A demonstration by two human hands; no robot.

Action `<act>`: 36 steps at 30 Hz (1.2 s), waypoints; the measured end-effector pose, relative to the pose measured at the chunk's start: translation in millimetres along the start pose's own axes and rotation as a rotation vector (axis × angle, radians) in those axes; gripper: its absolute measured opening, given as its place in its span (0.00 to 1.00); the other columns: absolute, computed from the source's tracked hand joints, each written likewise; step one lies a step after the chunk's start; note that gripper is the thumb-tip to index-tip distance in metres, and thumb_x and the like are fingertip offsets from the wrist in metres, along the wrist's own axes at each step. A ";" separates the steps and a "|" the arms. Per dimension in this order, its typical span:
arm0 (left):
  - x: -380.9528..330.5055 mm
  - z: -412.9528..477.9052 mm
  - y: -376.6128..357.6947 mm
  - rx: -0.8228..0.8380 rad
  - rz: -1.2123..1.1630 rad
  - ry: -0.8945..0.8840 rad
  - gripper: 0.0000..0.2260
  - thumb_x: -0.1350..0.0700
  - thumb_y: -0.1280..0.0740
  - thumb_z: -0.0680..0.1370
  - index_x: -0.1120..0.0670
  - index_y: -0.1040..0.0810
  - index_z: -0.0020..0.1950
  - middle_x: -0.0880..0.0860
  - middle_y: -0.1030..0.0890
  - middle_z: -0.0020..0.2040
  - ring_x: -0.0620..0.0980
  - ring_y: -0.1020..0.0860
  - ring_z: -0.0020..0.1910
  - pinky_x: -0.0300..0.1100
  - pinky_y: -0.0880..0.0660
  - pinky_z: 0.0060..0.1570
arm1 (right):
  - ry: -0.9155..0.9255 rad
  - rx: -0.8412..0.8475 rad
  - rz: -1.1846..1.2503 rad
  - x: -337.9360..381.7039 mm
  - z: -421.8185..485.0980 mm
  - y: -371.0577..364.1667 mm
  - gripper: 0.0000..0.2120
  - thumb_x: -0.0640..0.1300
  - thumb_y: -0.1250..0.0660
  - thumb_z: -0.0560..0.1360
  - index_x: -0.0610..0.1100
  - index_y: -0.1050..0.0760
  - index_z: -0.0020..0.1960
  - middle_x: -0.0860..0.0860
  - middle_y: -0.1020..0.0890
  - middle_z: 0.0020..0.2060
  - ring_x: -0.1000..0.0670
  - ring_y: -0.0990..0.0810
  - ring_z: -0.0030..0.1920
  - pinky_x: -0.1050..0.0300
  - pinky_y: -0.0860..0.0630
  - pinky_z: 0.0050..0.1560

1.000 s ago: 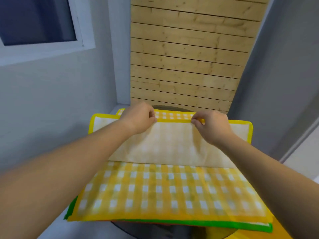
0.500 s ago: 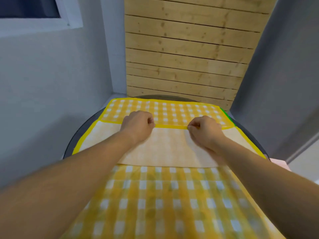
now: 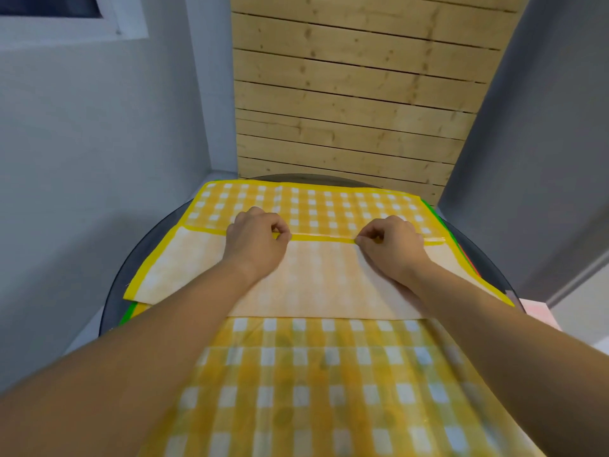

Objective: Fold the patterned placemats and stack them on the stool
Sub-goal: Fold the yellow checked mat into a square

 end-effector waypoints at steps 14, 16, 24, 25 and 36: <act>6.4 4.5 -6.8 -0.007 -0.003 -0.034 0.03 0.49 0.32 0.79 0.41 0.19 0.50 0.43 0.25 0.56 0.49 0.32 0.61 0.44 0.39 0.60 | -0.034 0.039 0.071 8.6 95.3 3.1 0.16 0.52 0.30 0.76 0.46 0.22 0.61 0.49 0.18 0.53 0.46 0.20 0.55 0.57 0.27 0.53; 7.4 5.4 -7.9 -0.010 0.003 -0.038 0.03 0.49 0.32 0.79 0.41 0.19 0.50 0.43 0.25 0.56 0.48 0.32 0.61 0.44 0.39 0.60 | -0.054 0.091 0.033 10.0 106.1 1.6 0.18 0.53 0.30 0.76 0.47 0.24 0.62 0.47 0.17 0.51 0.44 0.19 0.51 0.58 0.28 0.48; 7.9 6.1 -8.8 -0.016 0.022 -0.032 0.02 0.48 0.32 0.79 0.41 0.20 0.50 0.41 0.26 0.56 0.47 0.32 0.60 0.41 0.41 0.57 | 0.001 0.133 -0.047 6.9 130.4 -6.6 0.29 0.56 0.25 0.71 0.47 0.26 0.67 0.50 0.19 0.59 0.47 0.21 0.58 0.53 0.25 0.59; 7.6 6.0 -8.7 -0.016 0.024 -0.030 0.02 0.48 0.32 0.79 0.41 0.20 0.50 0.41 0.26 0.56 0.47 0.32 0.61 0.41 0.42 0.57 | 0.003 0.131 -0.042 6.7 131.6 -6.2 0.30 0.57 0.24 0.70 0.47 0.26 0.68 0.50 0.19 0.58 0.47 0.21 0.56 0.54 0.25 0.58; 7.4 6.2 -8.0 -0.015 0.032 -0.024 0.02 0.47 0.32 0.79 0.41 0.20 0.50 0.41 0.26 0.56 0.46 0.32 0.61 0.40 0.42 0.57 | -0.018 0.218 -0.024 6.8 143.5 -10.1 0.23 0.59 0.23 0.67 0.50 0.21 0.57 0.51 0.22 0.52 0.48 0.24 0.52 0.56 0.27 0.55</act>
Point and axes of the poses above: each hand's wrist, its own z-axis towards the middle knuckle, its own y-axis out of the back of the hand, x = y × z, the point moved 1 cm from there along z, towards the middle knuckle
